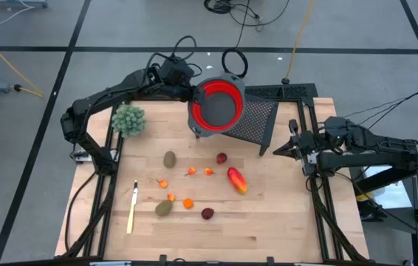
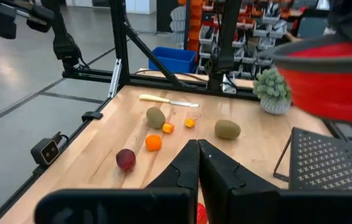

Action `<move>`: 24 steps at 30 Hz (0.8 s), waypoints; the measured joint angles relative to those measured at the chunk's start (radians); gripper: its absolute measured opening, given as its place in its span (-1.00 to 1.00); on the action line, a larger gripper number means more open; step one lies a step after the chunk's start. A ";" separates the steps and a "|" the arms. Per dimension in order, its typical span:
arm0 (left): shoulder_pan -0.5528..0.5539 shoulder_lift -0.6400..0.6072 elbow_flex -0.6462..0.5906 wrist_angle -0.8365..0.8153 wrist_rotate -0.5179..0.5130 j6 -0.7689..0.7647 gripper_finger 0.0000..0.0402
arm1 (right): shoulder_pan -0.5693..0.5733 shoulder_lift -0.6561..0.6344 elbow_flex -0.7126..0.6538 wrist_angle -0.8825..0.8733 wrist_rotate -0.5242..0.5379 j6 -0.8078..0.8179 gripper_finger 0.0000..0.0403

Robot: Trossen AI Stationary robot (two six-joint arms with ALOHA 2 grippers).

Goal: Pick & Place Fruit
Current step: Put the red strainer bowl on the shelf

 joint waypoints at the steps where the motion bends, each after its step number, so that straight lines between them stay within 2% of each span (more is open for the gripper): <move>1: 0.001 0.000 0.004 0.001 0.000 -0.006 -1.00 | 0.000 -0.006 0.000 0.000 0.000 -0.001 -1.00; 11: -0.003 0.000 0.008 0.004 -0.004 -0.013 -1.00 | 0.000 -0.047 -0.025 -0.027 0.001 0.003 -1.00; 24: 0.023 0.137 0.008 0.022 0.050 -0.045 -1.00 | 0.000 -0.086 -0.133 0.074 0.005 0.063 -1.00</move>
